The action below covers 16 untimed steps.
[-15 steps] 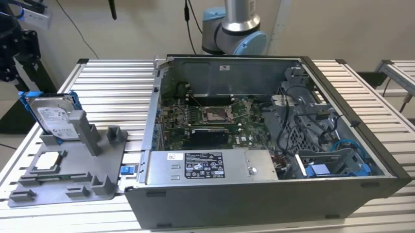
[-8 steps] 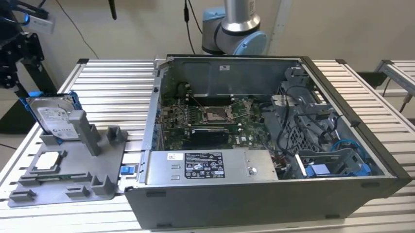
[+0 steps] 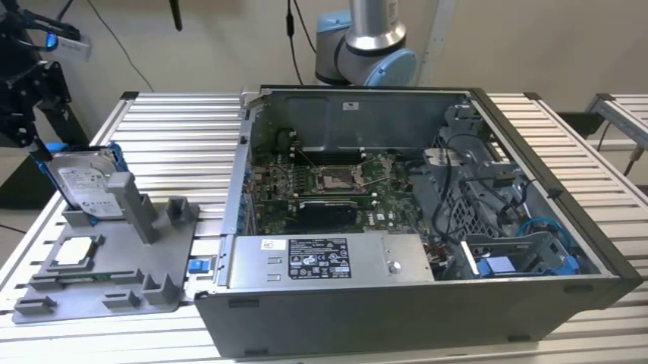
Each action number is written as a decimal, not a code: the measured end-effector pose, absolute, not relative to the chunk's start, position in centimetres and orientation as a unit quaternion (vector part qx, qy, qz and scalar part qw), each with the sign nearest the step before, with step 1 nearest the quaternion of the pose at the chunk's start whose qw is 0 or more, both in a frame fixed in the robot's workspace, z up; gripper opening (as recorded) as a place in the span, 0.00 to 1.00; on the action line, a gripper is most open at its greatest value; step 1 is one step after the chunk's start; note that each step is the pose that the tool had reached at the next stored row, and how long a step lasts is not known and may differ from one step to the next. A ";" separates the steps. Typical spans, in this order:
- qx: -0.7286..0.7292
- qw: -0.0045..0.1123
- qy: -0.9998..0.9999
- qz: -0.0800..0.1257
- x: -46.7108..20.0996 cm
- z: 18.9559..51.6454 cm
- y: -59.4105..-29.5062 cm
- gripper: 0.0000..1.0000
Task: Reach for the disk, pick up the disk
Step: 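Pick up the disk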
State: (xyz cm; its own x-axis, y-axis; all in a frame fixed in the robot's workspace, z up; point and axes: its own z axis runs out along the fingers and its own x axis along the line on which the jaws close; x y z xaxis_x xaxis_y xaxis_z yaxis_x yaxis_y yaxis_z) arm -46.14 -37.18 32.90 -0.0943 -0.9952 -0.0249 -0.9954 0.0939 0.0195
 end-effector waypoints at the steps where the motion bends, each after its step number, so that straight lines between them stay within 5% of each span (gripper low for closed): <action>1: -0.675 0.003 0.738 0.016 -46.1 32.7 -37.2 1.00; 16: -0.701 0.002 0.713 0.016 -46.1 30.0 -37.2 1.00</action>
